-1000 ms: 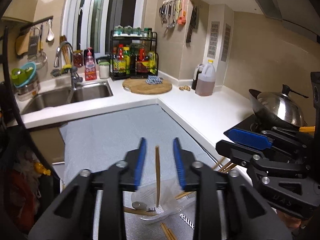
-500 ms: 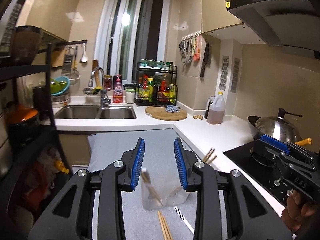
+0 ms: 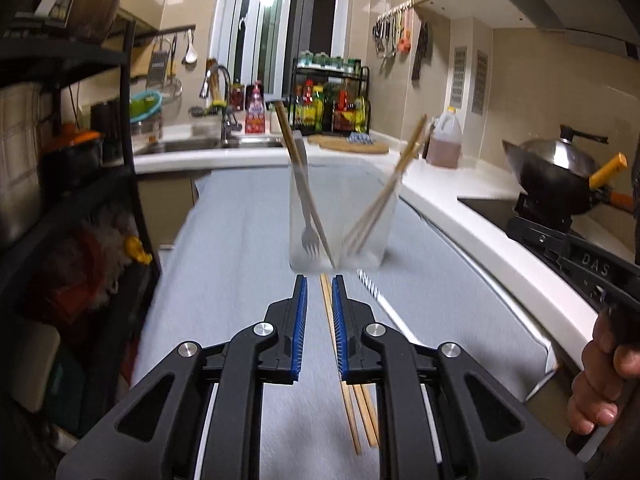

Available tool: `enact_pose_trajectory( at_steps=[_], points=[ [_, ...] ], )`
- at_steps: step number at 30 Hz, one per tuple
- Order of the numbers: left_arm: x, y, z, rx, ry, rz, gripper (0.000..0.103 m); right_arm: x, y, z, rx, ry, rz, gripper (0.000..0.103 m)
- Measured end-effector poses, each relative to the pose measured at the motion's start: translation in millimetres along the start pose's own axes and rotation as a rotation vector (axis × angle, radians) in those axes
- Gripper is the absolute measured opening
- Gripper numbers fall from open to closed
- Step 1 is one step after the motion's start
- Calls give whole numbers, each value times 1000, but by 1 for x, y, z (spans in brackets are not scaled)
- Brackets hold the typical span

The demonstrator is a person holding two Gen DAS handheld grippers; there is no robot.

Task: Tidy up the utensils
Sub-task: 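Lower the right tool onto the white spoon bowl while the left tool approaches chopsticks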

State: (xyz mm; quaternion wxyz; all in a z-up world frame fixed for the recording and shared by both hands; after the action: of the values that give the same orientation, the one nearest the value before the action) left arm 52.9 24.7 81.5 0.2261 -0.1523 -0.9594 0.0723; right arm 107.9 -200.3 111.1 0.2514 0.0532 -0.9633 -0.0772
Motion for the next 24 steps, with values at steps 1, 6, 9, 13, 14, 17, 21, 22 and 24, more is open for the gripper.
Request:
enact_pose_trajectory(
  at_steps=[1, 6, 9, 13, 14, 17, 21, 22, 24],
  points=[
    [-4, -1, 15, 5, 14, 11, 13, -3, 0, 9, 5, 19, 2, 9],
    [-21, 0, 61, 55, 76, 22, 13, -18, -1, 43, 20, 98, 5, 13],
    [-27, 0, 73, 72, 90, 12, 13, -27, -3, 55, 15, 138, 0, 13],
    [-31, -3, 81, 71, 105, 5, 13, -45, -1, 66, 6, 201, -10, 19],
    [-32, -5, 83, 73, 111, 7, 13, -50, 1, 68, 6, 213, -15, 22],
    [-35, -11, 88, 63, 123, 23, 13, -60, 6, 73, 13, 231, -15, 27],
    [-39, -14, 94, 41, 120, -1, 13, -72, 10, 79, 24, 258, 11, 31],
    [-40, -13, 96, 45, 122, -2, 13, -75, 10, 81, 25, 268, 17, 31],
    [-43, -11, 101, 52, 130, -3, 13, -80, 10, 85, 31, 283, 26, 31]
  ],
)
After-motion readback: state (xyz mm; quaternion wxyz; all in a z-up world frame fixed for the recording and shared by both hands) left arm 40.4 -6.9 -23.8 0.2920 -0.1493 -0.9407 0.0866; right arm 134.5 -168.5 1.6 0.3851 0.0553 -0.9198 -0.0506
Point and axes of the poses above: each gripper's, at about its wrist camera, not at the fingertips, and x roughly against the way its jaws point, y to its left, z to its underside, the point moved 1 cm from there along -x, roughly the way its jaws point, and after that the axes turned 15 degrees about z, right-handed, at the moved point
